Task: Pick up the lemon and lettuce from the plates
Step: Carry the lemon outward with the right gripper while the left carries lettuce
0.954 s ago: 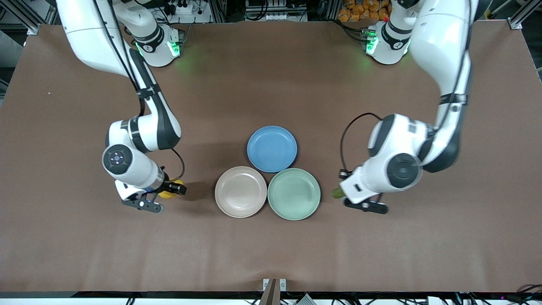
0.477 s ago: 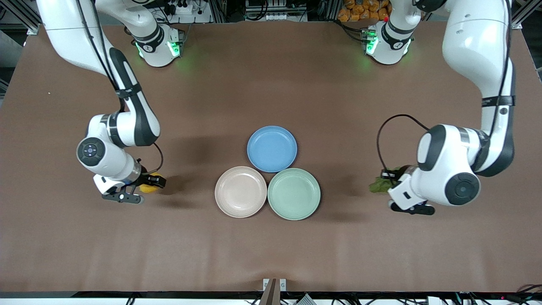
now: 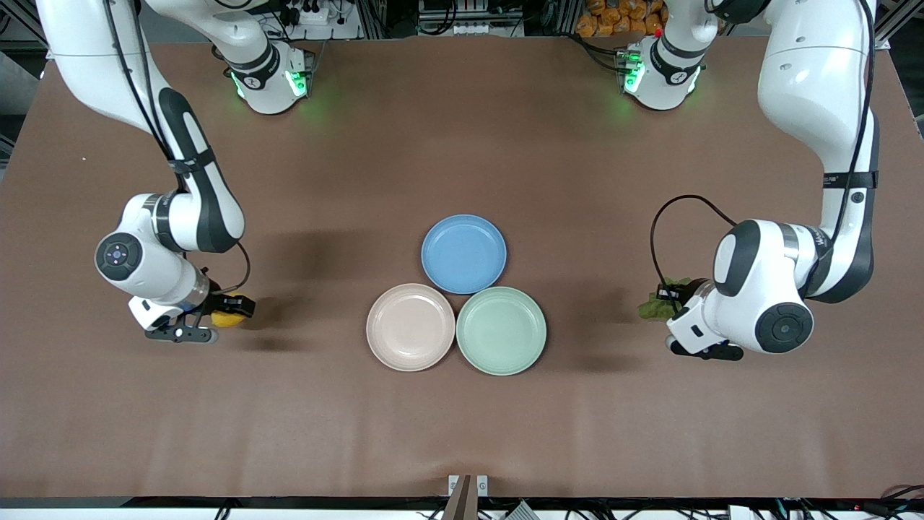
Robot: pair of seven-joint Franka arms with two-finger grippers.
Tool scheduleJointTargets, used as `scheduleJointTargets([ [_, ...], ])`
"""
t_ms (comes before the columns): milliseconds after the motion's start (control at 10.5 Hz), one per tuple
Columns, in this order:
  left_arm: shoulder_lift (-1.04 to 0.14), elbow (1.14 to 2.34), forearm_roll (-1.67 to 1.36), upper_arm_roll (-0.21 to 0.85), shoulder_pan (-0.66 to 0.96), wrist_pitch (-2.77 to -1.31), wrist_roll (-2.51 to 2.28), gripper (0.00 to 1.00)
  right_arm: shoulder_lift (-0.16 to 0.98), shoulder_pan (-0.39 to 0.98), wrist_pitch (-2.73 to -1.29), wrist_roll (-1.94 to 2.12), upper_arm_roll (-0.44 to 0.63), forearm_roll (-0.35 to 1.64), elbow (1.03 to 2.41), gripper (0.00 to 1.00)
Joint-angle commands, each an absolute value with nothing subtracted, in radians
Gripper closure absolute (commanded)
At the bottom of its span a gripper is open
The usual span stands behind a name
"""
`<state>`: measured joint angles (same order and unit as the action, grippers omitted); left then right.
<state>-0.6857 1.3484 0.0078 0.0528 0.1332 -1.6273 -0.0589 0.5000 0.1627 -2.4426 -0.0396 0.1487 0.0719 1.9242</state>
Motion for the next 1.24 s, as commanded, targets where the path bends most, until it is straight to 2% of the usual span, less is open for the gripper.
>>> scheduleJointTargets([
  [0,-0.699,1.377,0.031,0.058,0.106,-1.618,-0.049,1.0,0.44,0.068,-2.511,0.124,0.132,0.057,2.02,1.0],
  [763,-0.727,1.388,0.068,0.058,0.066,-1.618,-0.048,1.0,0.368,-0.028,-2.532,0.423,0.143,0.017,2.078,1.0],
  [859,-0.732,1.385,0.077,0.058,0.066,-1.62,-0.046,0.63,0.356,-0.025,-2.561,0.439,0.141,-0.07,2.098,1.0],
  [954,-0.733,1.384,0.096,0.058,0.066,-1.62,-0.046,0.01,0.344,-0.017,-2.607,0.439,0.138,-0.142,2.124,1.0],
  [1145,-0.73,1.379,0.097,0.058,0.066,-1.62,-0.046,0.0,0.336,0.027,-2.705,0.46,0.137,-0.156,2.161,1.0],
])
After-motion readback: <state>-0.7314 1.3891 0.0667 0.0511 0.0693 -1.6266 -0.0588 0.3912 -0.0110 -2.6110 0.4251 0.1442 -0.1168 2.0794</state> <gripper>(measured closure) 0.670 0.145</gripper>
